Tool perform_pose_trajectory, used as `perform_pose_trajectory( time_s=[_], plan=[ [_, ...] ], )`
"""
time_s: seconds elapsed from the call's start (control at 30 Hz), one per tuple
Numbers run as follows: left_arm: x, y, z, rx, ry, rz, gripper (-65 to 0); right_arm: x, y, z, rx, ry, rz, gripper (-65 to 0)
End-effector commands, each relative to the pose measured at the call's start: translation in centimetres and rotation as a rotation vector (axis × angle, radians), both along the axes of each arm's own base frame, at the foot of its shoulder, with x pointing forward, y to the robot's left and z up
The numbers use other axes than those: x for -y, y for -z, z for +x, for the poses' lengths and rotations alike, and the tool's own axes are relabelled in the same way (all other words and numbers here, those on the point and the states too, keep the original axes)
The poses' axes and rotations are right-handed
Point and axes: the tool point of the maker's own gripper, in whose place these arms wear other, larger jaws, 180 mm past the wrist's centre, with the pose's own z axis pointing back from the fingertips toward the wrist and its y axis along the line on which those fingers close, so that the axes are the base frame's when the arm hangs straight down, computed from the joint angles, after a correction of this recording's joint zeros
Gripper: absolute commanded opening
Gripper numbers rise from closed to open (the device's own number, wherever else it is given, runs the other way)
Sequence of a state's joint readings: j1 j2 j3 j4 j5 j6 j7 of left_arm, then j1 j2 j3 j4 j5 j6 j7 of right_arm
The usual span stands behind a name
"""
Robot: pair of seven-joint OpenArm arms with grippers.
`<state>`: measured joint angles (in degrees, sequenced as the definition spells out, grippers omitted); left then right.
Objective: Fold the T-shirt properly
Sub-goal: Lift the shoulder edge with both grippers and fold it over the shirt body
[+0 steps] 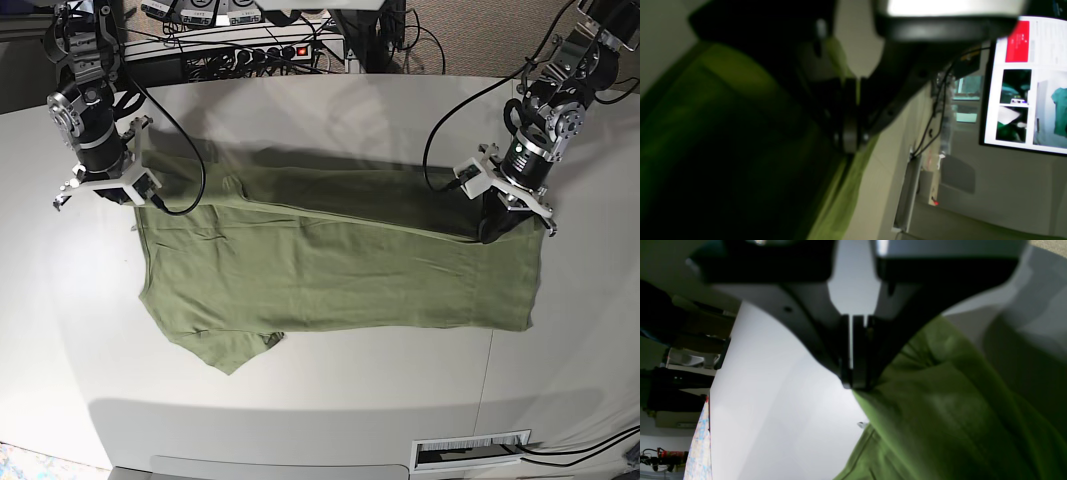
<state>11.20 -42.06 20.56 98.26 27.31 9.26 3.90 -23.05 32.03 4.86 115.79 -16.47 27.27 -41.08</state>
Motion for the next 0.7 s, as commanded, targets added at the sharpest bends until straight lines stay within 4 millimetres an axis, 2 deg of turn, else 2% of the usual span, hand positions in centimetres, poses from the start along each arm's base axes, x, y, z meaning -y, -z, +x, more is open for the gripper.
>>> perform_pose_trajectory(
  time_s=[0.0, 0.3, 0.47, 0.67],
  plan=[
    [-0.1, -1.6, 0.8, 0.055, 0.007, -0.005, -65.0, 0.3, -1.2, 0.7, 0.039, -0.006, -0.021, -65.0],
    [1.3, -1.4, 0.7, 0.057, 0.001, -0.057, -65.0, 0.4, -1.6, 1.2, 0.057, -0.003, -0.021, -65.0],
    [1.4, -1.4, 0.7, 0.058, 0.002, -0.059, -65.0, 0.3, -1.7, 1.2, 0.062, -0.005, -0.018, -65.0],
    [1.4, -1.4, 0.7, 0.058, 0.002, -0.059, -65.0, 0.8, -3.1, 2.4, 0.146, 0.040, -0.007, -65.0]
  ],
)
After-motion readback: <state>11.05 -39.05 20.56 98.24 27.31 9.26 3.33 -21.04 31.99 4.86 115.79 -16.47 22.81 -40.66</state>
